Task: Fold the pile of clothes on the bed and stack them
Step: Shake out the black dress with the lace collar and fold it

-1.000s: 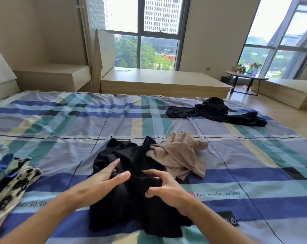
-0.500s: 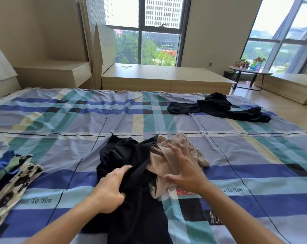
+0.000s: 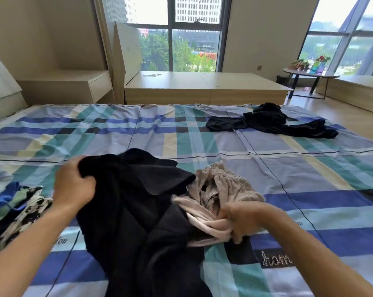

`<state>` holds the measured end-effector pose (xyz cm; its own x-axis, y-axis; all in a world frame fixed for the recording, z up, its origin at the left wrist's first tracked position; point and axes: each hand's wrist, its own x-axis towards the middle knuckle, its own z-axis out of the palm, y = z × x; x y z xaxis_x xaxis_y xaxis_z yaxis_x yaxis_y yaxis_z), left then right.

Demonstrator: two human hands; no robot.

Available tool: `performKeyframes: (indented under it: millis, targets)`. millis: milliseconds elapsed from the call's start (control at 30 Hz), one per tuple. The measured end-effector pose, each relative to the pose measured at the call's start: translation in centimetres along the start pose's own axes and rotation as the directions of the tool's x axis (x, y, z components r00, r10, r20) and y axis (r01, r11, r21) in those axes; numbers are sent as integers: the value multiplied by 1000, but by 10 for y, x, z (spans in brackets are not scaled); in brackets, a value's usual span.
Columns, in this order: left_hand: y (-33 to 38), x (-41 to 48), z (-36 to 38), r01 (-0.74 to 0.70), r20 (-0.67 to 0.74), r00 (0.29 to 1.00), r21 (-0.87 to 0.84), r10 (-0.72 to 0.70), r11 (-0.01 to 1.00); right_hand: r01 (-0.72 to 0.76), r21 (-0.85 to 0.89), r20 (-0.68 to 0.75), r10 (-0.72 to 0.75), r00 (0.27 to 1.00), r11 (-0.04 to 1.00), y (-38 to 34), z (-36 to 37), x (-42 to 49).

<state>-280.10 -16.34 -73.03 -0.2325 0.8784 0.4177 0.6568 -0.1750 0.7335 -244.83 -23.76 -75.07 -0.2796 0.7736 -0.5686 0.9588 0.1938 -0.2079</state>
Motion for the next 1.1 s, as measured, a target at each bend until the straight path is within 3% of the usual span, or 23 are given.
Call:
performKeyframes:
  millis: [67, 133, 200, 267, 367, 433, 533, 633, 733, 833, 933, 1033, 1100]
  targets:
    - [-19, 5, -3, 137, -59, 989, 59, -134, 989, -70, -134, 142, 89, 986, 988, 14, -11, -17]
    - [-43, 10, 1, 233, 73, 964, 220, -254, 947, -103, -73, 173, 114, 978, 992, 34, -20, -32]
    - [-60, 11, 3, 226, 262, 891, 451, -371, 863, -206, 98, 99, 196, 976, 974, 51, -21, -42]
    - [-65, 10, 8, 163, 285, 861, 629, -420, 760, -293, 206, -82, 315, 945, 933, 67, -17, -39]
    - [-45, 0, 21, 4, 191, 966, 663, -175, 748, -270, 480, -262, 431, 864, 835, 75, -4, -24]
    - [-21, -11, 33, -155, 203, 978, 587, 41, 795, -169, 618, -289, 422, 859, 768, 65, 2, -13]
    - [10, -37, 57, -338, 376, 906, 367, 194, 867, -86, 658, -359, 412, 837, 748, 48, 13, 8]
    - [26, -66, 76, -402, 540, 804, 183, 251, 897, -109, 651, -401, 463, 791, 751, 49, 25, 33]
    - [31, -80, 86, -464, 598, 732, 85, 327, 882, -44, 699, -405, 445, 799, 714, 44, 23, 37]
    - [36, -83, 82, -358, 588, 751, -19, 300, 934, 243, 803, -476, 340, 811, 545, 30, 10, 28]
    - [50, -78, 72, -113, 581, 780, -233, 232, 966, 534, 768, -602, 117, 790, 354, 11, -9, 8]
    - [70, -69, 66, 266, 590, 797, -531, 126, 804, 663, 722, -646, -150, 748, 198, -7, -16, -7]
    - [78, -64, 62, 430, 633, 774, -558, 28, 710, 682, 708, -646, -222, 730, 184, -16, -13, -11]
